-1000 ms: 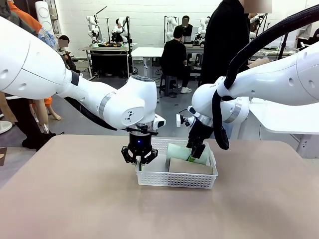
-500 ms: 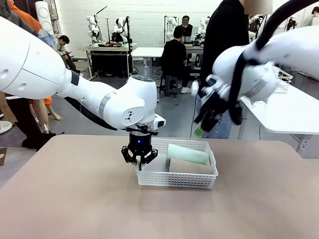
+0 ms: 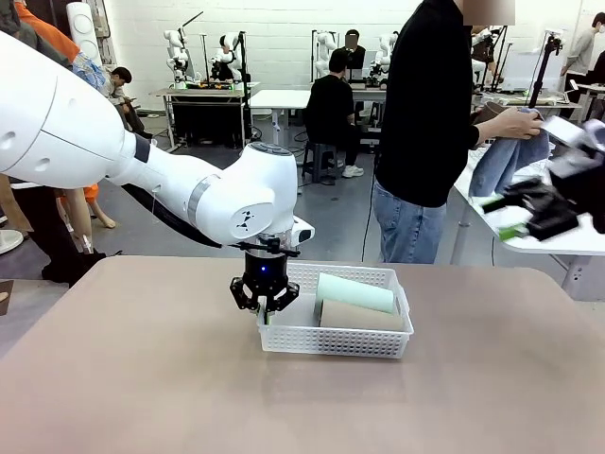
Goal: Clean and organize the cups into the basket.
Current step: Pick up the Reusable plastic cup from the right side of the table and stack it inside the Organizing basket in the center of the table.
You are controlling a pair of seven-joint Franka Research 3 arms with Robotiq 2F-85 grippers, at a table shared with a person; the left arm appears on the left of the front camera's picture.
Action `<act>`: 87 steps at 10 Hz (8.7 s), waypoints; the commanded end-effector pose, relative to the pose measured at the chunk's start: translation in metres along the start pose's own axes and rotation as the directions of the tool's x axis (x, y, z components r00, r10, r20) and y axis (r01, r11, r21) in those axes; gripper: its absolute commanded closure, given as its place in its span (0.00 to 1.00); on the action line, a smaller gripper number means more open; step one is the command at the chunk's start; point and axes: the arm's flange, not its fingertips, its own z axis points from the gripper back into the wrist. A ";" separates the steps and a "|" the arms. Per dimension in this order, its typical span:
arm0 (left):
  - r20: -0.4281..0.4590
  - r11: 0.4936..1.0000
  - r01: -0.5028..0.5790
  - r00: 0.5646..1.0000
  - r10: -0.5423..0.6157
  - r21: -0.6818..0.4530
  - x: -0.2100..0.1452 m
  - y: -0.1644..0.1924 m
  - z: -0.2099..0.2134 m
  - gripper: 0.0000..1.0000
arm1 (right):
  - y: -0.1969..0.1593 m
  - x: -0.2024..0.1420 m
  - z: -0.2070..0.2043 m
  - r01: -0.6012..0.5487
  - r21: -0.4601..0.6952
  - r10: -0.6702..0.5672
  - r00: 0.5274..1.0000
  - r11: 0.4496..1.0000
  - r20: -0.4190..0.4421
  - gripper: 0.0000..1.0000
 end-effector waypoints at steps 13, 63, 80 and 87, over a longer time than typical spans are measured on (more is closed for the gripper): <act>-0.001 1.000 0.003 1.000 -0.003 0.001 -0.001 0.000 0.000 1.00 | -0.025 -0.159 0.055 0.153 -0.048 -0.131 0.943 0.987 0.307 0.00; -0.001 1.000 0.003 1.000 -0.003 0.001 -0.001 0.000 0.000 1.00 | -0.032 -0.214 -0.140 0.079 0.248 -0.119 0.981 0.966 0.151 0.00; -0.001 1.000 0.003 1.000 -0.003 0.001 -0.001 0.000 0.000 1.00 | 0.035 0.059 -0.072 -0.052 -0.052 0.047 0.994 0.997 -0.094 1.00; -0.001 1.000 0.003 1.000 -0.003 0.001 -0.001 0.000 0.000 1.00 | 0.029 0.074 -0.093 -0.081 -0.084 0.059 0.971 0.993 -0.233 0.21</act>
